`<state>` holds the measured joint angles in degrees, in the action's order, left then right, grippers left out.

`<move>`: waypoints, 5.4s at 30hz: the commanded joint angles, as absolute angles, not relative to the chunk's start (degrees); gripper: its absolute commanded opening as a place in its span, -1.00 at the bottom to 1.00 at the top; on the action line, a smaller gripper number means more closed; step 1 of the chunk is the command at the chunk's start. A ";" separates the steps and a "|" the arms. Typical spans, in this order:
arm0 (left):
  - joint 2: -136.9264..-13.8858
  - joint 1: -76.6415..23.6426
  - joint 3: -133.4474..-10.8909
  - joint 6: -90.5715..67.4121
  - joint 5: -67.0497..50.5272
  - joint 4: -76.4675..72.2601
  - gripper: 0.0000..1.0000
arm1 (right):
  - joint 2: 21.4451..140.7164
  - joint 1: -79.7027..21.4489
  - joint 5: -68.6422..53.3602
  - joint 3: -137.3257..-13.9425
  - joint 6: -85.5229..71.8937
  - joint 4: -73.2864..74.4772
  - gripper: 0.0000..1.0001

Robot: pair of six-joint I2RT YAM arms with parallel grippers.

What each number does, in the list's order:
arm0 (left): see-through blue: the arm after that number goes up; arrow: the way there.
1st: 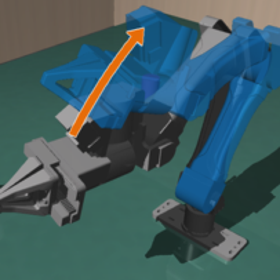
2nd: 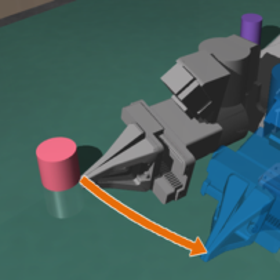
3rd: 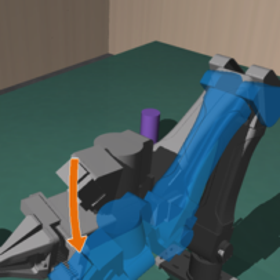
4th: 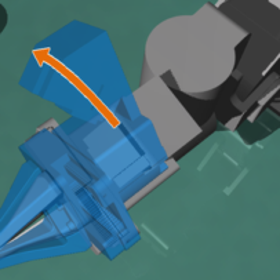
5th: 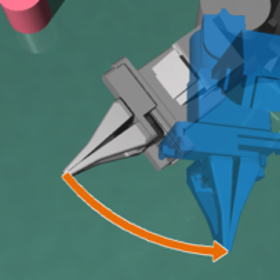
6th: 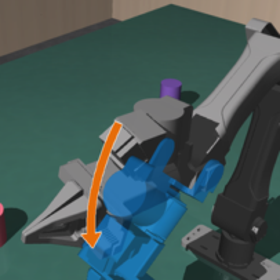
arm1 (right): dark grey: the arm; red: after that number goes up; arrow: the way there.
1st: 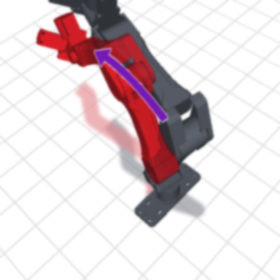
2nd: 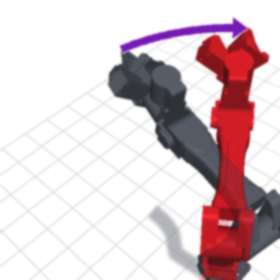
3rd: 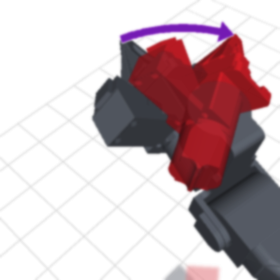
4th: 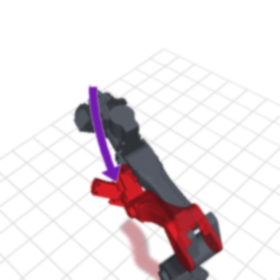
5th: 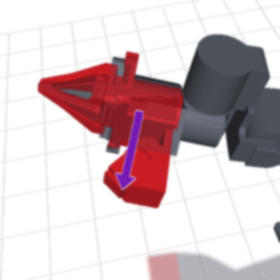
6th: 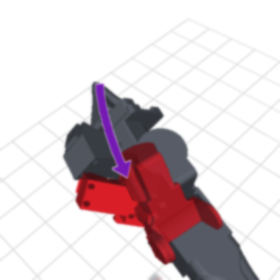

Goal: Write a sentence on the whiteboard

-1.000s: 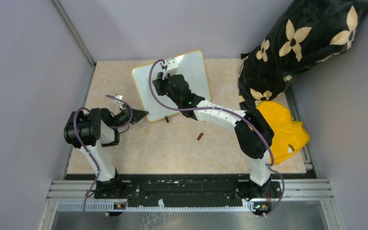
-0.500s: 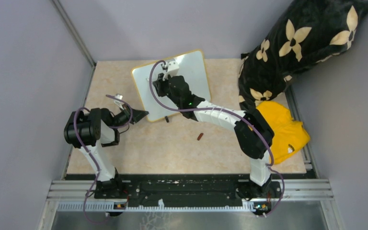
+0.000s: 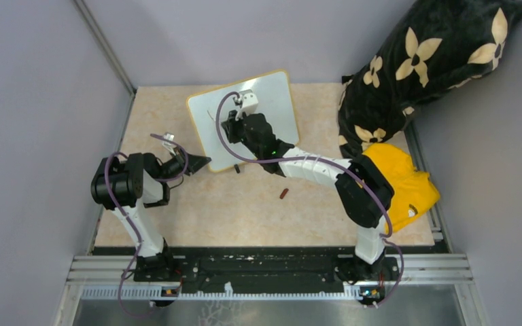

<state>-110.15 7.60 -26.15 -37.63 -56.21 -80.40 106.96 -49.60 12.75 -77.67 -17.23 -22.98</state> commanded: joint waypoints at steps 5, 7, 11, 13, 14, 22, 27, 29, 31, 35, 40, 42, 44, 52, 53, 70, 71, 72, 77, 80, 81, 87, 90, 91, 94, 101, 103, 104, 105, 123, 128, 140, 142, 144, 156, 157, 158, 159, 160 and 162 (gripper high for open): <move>-109.91 7.13 -26.19 -36.58 -56.24 -79.83 -1.00 | 100.78 -49.06 11.41 -77.25 -18.78 -29.05 -1.00; -109.79 7.01 -26.11 -36.32 -56.33 -79.81 -1.00 | 100.78 -48.96 11.55 -77.89 -18.77 -28.93 -1.00; -109.61 6.79 -26.04 -36.02 -56.29 -79.83 -1.00 | 101.49 -48.16 11.77 -78.91 -19.34 -28.31 -1.00; -109.54 6.77 -26.00 -35.91 -56.32 -79.81 -1.00 | 102.04 -47.72 11.78 -79.54 -19.71 -27.70 -1.00; -109.51 6.82 -26.01 -35.90 -56.34 -79.83 -1.00 | 102.30 -47.50 11.78 -79.87 -19.83 -27.30 -1.00; -109.51 6.69 -26.02 -35.85 -56.51 -79.85 -1.00 | 104.17 -46.59 10.87 -81.67 -19.87 -25.95 -1.00; -109.51 6.69 -25.93 -35.79 -56.37 -79.85 -1.00 | 104.98 -46.58 9.96 -82.24 -19.86 -25.23 -1.00; -109.52 6.71 -25.93 -35.77 -56.34 -79.81 -1.00 | 105.16 -46.56 9.61 -82.16 -19.95 -25.10 -1.00; -109.51 6.69 -25.93 -35.80 -56.34 -79.87 -1.00 | 105.42 -46.58 9.27 -82.20 -19.99 -24.77 -1.00; -109.51 6.68 -25.93 -35.77 -56.34 -79.93 -1.00 | 105.97 -46.58 9.10 -82.30 -20.44 -23.95 -1.00; -109.42 6.73 -25.85 -35.78 -56.21 -79.89 -1.00 | 106.69 -46.58 8.81 -82.88 -20.57 -22.44 -1.00; -109.42 6.69 -25.86 -35.76 -56.25 -79.89 -1.00 | 106.92 -46.58 8.68 -82.97 -20.65 -22.10 -1.00; -109.44 6.68 -25.84 -35.76 -56.24 -79.93 -1.00 | 107.03 -46.58 8.49 -82.97 -20.65 -21.77 -1.00; -109.34 6.73 -25.84 -35.72 -56.00 -79.80 -1.00 | 106.79 -46.53 7.61 -81.47 -21.54 -21.24 -1.00; -109.34 6.73 -25.84 -35.77 -55.99 -79.80 -1.00 | 106.60 -46.60 7.48 -81.11 -21.72 -21.20 -1.00; -109.00 6.64 -25.49 -35.64 -55.53 -79.63 -1.00 | 104.38 -47.46 5.00 -75.59 -22.70 -19.98 -1.00; -108.99 6.60 -25.49 -35.60 -55.47 -79.63 -1.00 | 104.29 -47.53 4.94 -75.49 -22.68 -19.79 -1.00; -109.01 6.52 -25.49 -35.59 -55.46 -79.66 -1.00 | 104.08 -47.57 4.84 -75.39 -22.63 -19.58 -1.00; -109.03 6.50 -25.49 -35.49 -55.51 -79.63 -1.00 | 101.79 -47.51 5.03 -74.90 -22.80 -19.36 -1.00; -109.00 6.52 -25.57 -35.50 -55.46 -79.55 -1.00 | 99.35 -47.46 5.24 -74.13 -22.99 -21.08 -1.00; -109.01 6.51 -25.58 -35.50 -55.49 -79.59 -1.00 | 98.55 -47.46 5.40 -73.57 -22.95 -22.21 -1.00; -109.09 6.52 -25.71 -35.51 -55.64 -79.42 -1.00 | 96.81 -46.49 7.23 -73.67 -22.44 -23.73 -1.00; -109.07 6.50 -25.75 -35.51 -55.65 -79.41 -1.00 | 97.48 -45.77 7.71 -74.86 -21.79 -23.16 -1.00; -109.08 6.56 -25.75 -35.51 -55.75 -79.37 -1.00 | 97.85 -45.63 7.85 -75.36 -21.49 -22.86 -1.00; -109.16 6.59 -25.84 -35.42 -55.73 -79.30 -1.00 | 99.04 -45.55 8.08 -76.92 -20.78 -22.02 -1.00; -109.29 6.52 -25.93 -35.41 -55.88 -79.22 -1.00 | 100.99 -45.49 7.88 -78.89 -20.12 -21.70 -1.00; -109.30 6.56 -26.01 -35.40 -55.90 -79.22 -1.00 | 101.49 -45.44 7.68 -79.35 -20.03 -21.55 -1.00; -109.32 6.51 -26.02 -35.42 -55.93 -79.14 -1.00 | 101.82 -45.44 7.67 -79.62 -20.04 -21.38 -1.00; -109.26 6.50 -26.02 -35.38 -55.91 -79.11 -1.00 | 102.12 -45.45 7.58 -79.85 -20.06 -21.20 -1.00; -109.25 6.56 -26.10 -35.35 -55.93 -78.94 -1.00 | 104.77 -45.35 7.20 -80.16 -20.46 -20.15 -1.00; -109.25 6.55 -26.04 -35.34 -55.90 -78.98 -1.00 | 104.72 -45.33 7.15 -79.68 -20.57 -19.89 -1.00; -109.16 6.57 -26.02 -35.42 -55.81 -78.85 -1.00 | 103.00 -45.32 7.65 -75.92 -20.81 -20.20 -1.00; -109.23 6.57 -26.02 -35.37 -55.81 -78.85 -1.00 | 102.74 -45.33 7.94 -75.31 -20.80 -20.26 -1.00; -109.18 6.51 -26.02 -35.37 -55.81 -78.85 -1.00 | 102.44 -45.22 8.09 -74.88 -20.83 -20.26 -1.00; -109.16 6.53 -26.02 -35.33 -55.91 -78.90 -1.00 | 101.09 -44.47 10.53 -73.78 -20.96 -20.44 -1.00; -109.22 6.53 -26.02 -35.32 -55.90 -78.85 -1.00 | 100.96 -44.39 10.79 -73.82 -21.00 -20.50 -1.00; -109.24 6.53 -26.02 -35.35 -55.94 -78.90 -1.00 | 100.84 -44.32 10.91 -73.83 -21.01 -20.62 -1.00; -109.29 6.57 -26.06 -35.31 -55.90 -78.92 -1.00 | 100.81 -44.20 10.98 -73.85 -20.94 -20.78 -1.00; -109.28 6.56 -26.02 -35.33 -55.90 -78.91 -1.00 | 100.81 -44.15 11.06 -74.09 -20.92 -20.79 -1.00; -109.25 6.51 -26.06 -35.33 -55.95 -78.86 -1.00 | 100.81 -44.11 11.27 -74.46 -20.83 -20.81 -1.00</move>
<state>-109.80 6.85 -26.06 -36.14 -55.96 -79.68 103.35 -45.39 8.25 -73.84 -21.21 -19.18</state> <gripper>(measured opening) 0.153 0.122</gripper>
